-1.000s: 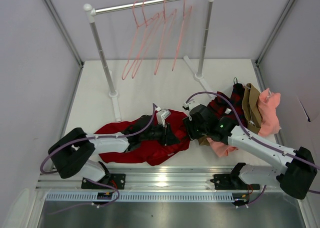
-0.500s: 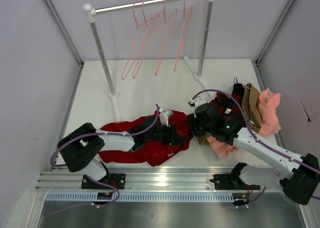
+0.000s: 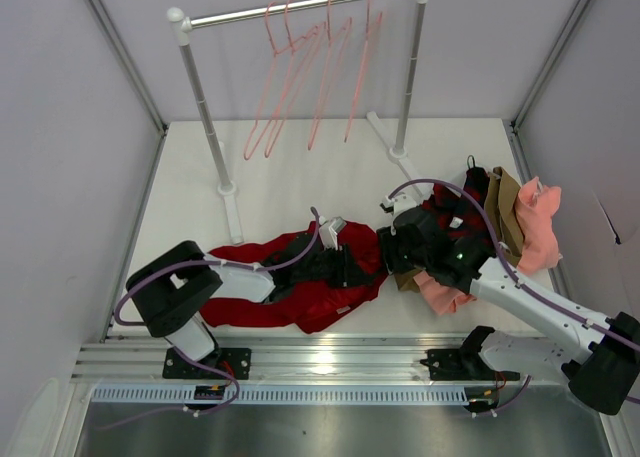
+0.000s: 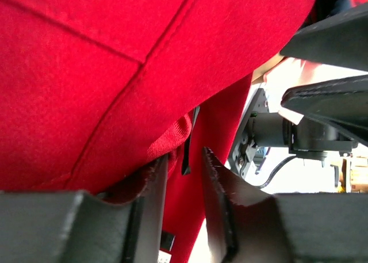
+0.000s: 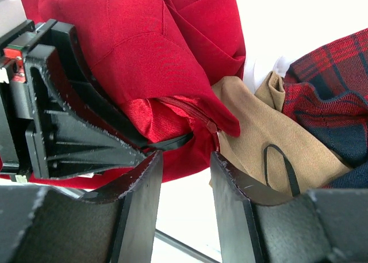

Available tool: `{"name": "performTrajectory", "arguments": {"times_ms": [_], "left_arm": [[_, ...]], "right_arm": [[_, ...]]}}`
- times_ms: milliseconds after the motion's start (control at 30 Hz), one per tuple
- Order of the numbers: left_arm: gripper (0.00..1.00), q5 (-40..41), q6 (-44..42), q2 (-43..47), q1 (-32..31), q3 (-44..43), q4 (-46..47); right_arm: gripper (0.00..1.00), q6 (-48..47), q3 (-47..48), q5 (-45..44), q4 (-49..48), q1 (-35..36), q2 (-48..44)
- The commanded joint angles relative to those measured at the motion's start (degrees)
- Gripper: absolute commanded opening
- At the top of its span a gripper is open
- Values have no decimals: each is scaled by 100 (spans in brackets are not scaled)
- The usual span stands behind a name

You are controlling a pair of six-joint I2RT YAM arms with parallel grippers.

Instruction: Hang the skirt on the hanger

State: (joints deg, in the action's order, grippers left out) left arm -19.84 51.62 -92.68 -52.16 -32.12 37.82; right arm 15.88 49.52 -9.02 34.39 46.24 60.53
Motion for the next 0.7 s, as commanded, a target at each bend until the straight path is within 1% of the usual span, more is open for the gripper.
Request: {"name": "performTrajectory", "arguments": {"times_ms": [0,300,400,433,467,500,533,633,667], "left_arm": [[30,129,103,-83,-22,-251,515],[20,155,235,-276,-22,-304,638],[15,155,226,-268,-22,-295,638],[11,155,226,-259,-22,-278,639],[8,155,226,-224,-22,-269,647],[4,155,200,-198,-22,-242,647],[2,155,182,-163,-22,-242,604],[0,199,60,66,-13,-225,376],[0,225,24,214,-13,-216,270]], "right_arm": [[44,20,-12,-21,-152,-36,-86],[43,20,-30,-48,-152,-71,-86],[43,29,-21,-48,-161,-80,-68],[43,38,-21,-48,-152,-97,-68],[43,38,-21,-30,-169,-97,-59],[43,29,-21,-4,-170,-106,-68],[42,29,-30,66,-178,-98,-68],[41,64,-82,233,-301,-98,-59],[41,73,-109,442,-432,-97,-68]]}}
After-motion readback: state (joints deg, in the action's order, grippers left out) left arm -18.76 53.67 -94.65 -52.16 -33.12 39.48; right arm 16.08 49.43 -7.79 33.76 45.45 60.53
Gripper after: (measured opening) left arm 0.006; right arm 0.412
